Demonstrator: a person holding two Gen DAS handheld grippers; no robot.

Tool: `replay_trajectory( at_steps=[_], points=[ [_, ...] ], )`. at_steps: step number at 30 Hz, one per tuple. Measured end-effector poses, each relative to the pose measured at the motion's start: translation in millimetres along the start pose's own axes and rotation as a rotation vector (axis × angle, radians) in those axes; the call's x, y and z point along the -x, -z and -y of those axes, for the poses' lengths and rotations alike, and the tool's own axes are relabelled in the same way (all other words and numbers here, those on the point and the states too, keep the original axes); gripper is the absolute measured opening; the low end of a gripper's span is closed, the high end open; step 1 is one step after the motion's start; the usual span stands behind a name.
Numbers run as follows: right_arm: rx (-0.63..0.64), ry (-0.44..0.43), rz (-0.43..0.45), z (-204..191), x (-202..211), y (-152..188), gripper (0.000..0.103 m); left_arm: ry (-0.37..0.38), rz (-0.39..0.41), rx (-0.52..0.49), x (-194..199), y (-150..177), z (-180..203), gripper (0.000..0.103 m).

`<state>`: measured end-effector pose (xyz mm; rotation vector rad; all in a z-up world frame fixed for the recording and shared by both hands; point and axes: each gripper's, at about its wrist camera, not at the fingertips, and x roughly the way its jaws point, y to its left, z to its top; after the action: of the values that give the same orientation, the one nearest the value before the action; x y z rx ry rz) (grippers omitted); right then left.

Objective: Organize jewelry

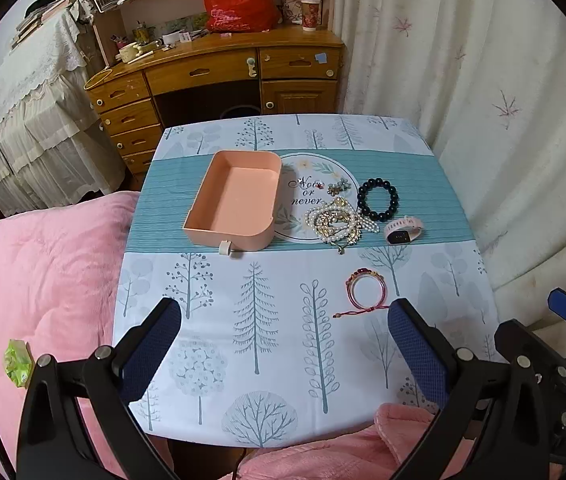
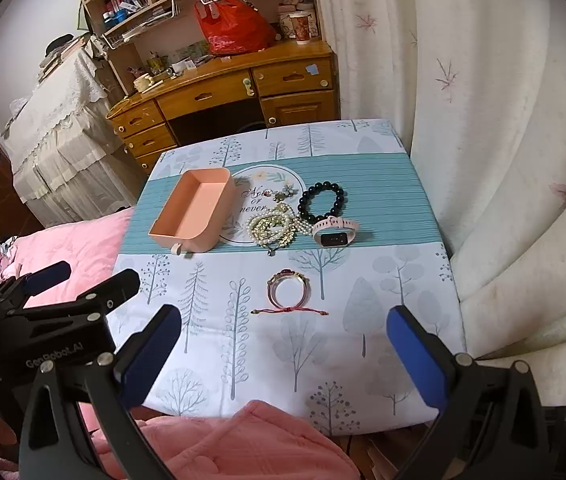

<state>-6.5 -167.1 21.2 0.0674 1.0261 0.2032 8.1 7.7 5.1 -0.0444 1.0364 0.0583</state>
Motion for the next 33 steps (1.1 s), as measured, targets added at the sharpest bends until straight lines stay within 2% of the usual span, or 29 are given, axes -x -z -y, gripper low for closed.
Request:
replay_trajectory(
  at_steps=[16, 33],
  points=[
    [0.021, -0.002, 0.019, -4.1, -9.6, -20.8, 0.103, -0.007, -0.001, 0.005, -12.8, -14.8, -10.4, 0.102],
    [0.037, -0.014, 0.021, -6.2, -11.8, -23.9, 0.103, -0.028, 0.001, 0.015, -17.0, -21.6, -13.0, 0.102]
  ],
)
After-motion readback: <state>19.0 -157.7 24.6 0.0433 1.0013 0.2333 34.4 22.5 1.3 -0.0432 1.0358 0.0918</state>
